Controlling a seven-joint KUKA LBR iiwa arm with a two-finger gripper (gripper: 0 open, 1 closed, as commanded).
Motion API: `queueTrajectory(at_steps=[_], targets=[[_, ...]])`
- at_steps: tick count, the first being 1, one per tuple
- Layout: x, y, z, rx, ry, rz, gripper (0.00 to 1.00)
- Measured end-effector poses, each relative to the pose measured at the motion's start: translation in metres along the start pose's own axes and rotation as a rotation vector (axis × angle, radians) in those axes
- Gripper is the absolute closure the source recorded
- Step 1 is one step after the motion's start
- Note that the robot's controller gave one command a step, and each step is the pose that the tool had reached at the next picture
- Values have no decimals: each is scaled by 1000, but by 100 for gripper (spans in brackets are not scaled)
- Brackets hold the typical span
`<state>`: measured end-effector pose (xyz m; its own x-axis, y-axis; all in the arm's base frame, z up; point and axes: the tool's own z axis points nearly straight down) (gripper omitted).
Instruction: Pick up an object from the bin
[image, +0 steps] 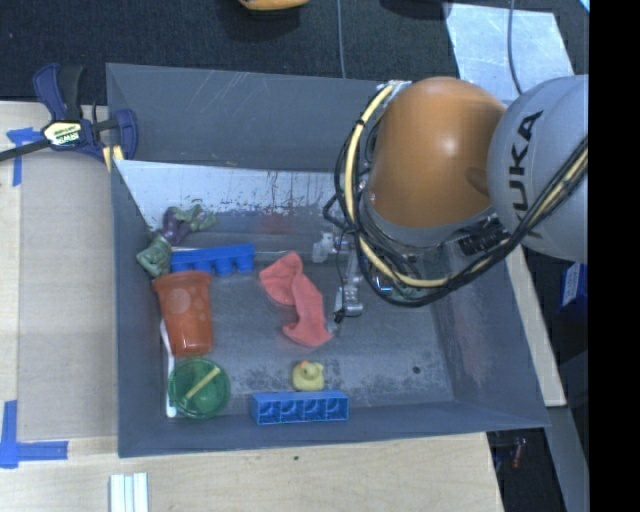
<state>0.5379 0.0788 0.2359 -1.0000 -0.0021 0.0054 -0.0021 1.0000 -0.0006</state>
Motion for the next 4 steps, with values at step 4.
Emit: queueTrajectory(at_steps=[4], targets=[[-16,-7,150,-4,-22,116,0]])
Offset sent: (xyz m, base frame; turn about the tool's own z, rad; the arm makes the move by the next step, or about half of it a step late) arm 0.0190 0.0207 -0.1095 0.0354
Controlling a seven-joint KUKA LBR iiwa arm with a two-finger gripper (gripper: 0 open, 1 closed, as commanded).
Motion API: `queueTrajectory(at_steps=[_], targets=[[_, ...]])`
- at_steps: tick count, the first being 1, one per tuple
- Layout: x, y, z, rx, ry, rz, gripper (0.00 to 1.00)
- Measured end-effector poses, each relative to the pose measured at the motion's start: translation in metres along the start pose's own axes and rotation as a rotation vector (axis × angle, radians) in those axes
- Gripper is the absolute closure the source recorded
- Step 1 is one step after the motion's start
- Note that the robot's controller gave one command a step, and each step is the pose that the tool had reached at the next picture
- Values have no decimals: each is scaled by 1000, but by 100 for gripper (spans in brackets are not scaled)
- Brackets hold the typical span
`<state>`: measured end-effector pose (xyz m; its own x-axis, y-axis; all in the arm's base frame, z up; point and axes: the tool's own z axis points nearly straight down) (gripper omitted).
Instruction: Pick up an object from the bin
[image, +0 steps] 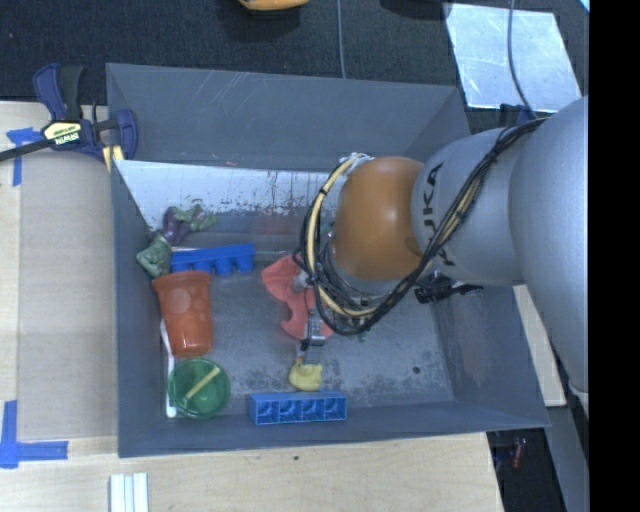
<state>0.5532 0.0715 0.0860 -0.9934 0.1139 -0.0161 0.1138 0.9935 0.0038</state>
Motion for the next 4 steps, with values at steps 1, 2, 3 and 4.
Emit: queueTrajectory(at_steps=[1,2,3,4], targets=[[-21,-92,14,2,-5,-217,100],[-21,-92,14,2,-5,-216,100],[-32,-85,-45,2,2,-237,100],[-38,-100,-45,2,-5,-519,100]])
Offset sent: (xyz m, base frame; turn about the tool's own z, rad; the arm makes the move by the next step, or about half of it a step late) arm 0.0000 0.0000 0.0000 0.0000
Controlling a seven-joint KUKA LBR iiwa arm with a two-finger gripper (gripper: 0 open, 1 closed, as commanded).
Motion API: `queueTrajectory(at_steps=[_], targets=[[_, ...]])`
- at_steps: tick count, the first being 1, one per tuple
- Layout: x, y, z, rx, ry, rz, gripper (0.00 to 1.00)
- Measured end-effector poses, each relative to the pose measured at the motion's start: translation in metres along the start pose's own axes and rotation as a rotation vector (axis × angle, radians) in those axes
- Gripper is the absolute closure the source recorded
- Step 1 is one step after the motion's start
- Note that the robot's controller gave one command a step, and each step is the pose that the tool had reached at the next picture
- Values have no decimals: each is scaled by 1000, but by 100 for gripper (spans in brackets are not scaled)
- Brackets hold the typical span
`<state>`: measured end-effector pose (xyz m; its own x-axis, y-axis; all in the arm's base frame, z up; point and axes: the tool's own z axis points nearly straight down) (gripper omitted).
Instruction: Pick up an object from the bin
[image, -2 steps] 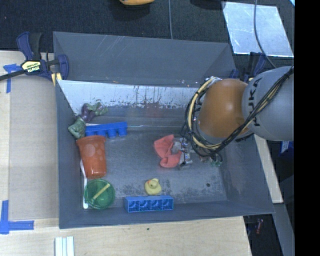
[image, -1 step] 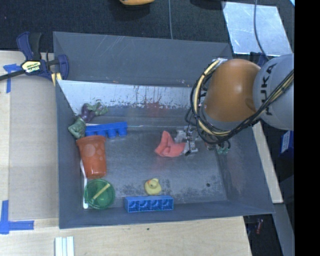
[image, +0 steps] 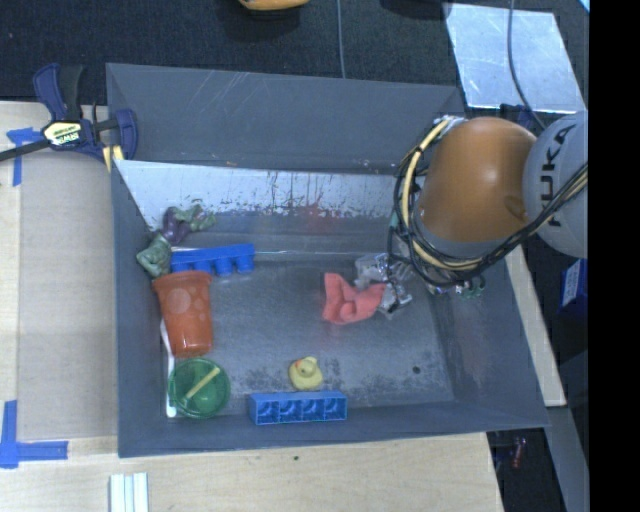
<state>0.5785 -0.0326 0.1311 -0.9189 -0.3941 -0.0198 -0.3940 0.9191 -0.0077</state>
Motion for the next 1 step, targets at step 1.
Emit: queueTrajectory(at_steps=[1], targets=[[-29,-2,41,1,-6,-83,100]])
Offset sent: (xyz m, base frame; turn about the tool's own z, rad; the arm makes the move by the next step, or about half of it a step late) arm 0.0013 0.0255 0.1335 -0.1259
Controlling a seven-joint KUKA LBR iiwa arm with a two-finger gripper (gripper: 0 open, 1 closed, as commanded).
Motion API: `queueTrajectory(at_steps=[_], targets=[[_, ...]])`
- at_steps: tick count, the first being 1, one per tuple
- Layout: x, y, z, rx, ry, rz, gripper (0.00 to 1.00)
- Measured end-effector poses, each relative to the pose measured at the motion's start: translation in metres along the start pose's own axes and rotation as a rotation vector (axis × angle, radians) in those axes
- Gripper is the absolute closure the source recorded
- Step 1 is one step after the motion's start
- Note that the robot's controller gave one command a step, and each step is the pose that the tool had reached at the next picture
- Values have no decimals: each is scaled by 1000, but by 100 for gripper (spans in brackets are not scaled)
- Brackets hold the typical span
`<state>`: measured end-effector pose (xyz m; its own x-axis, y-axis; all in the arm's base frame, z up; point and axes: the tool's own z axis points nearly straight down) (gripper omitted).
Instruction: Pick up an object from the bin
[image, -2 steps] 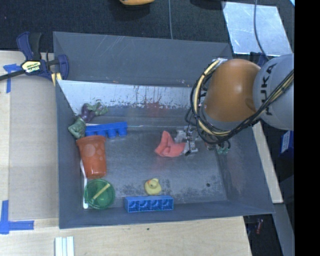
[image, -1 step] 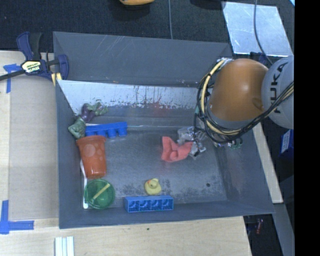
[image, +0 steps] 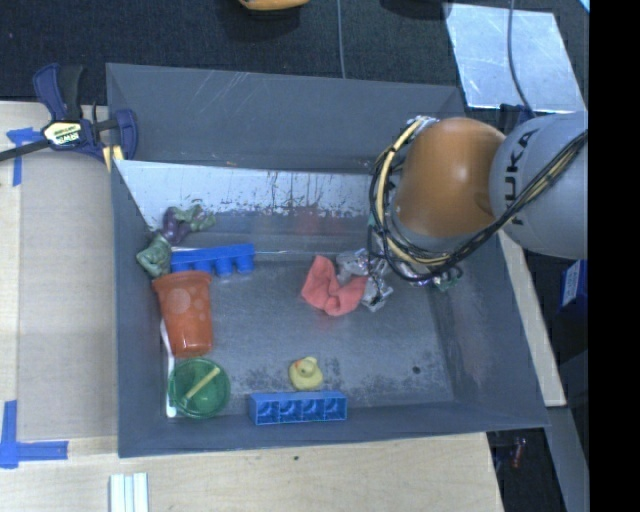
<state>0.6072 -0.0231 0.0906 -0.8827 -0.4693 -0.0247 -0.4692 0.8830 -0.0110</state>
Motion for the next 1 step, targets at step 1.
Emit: queueTrajectory(at_steps=[1], targets=[[6,11,-60,-4,8,29,100]])
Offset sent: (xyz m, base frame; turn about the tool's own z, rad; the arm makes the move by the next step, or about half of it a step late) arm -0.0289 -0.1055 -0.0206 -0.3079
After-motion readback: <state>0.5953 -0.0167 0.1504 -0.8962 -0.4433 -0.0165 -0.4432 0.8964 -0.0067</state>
